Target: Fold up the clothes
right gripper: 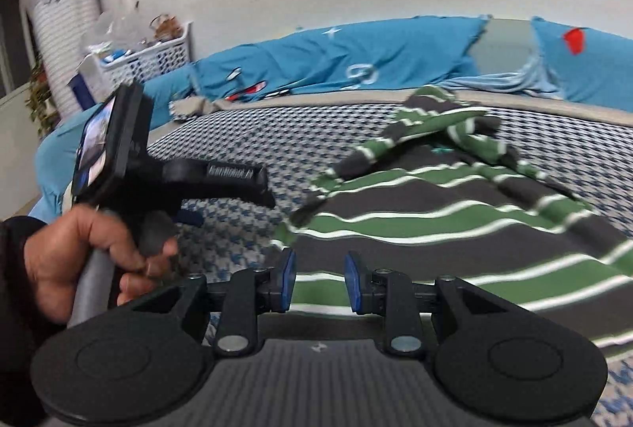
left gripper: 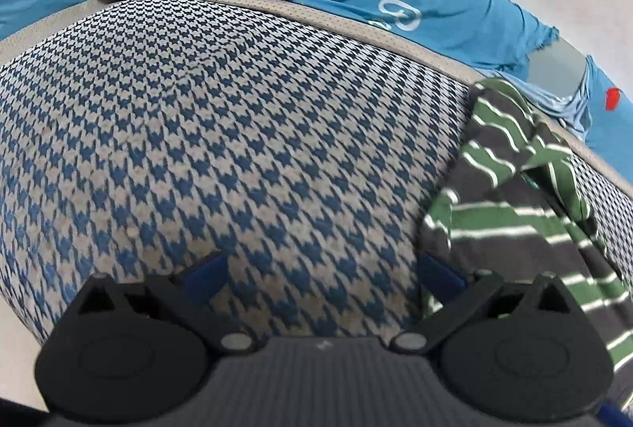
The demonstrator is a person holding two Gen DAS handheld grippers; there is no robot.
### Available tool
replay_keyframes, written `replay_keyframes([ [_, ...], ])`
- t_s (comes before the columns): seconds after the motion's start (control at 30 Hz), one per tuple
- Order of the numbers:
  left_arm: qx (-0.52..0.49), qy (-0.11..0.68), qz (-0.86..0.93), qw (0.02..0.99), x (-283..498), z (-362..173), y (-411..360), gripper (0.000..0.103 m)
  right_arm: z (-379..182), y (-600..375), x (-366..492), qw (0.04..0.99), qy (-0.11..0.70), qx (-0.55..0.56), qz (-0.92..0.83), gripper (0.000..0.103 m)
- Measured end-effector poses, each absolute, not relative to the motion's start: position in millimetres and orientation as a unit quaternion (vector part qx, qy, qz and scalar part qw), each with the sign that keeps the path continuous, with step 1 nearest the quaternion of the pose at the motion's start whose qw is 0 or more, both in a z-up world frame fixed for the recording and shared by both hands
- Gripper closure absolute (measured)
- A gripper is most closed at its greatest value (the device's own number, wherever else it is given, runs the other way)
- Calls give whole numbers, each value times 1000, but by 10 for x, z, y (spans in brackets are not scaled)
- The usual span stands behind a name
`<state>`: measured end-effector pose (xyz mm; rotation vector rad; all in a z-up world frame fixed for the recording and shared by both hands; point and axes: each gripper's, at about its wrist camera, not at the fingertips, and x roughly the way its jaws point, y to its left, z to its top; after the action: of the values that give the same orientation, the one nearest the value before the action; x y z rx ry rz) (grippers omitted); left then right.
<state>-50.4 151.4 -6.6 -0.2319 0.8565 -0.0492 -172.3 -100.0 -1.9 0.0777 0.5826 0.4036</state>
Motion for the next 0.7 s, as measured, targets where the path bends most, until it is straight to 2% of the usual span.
replay_keyframes([
  [0.7, -83, 417, -47, 904, -94, 235, 1765, 0, -358, -234, -864, 919, 344, -12, 193, 77],
])
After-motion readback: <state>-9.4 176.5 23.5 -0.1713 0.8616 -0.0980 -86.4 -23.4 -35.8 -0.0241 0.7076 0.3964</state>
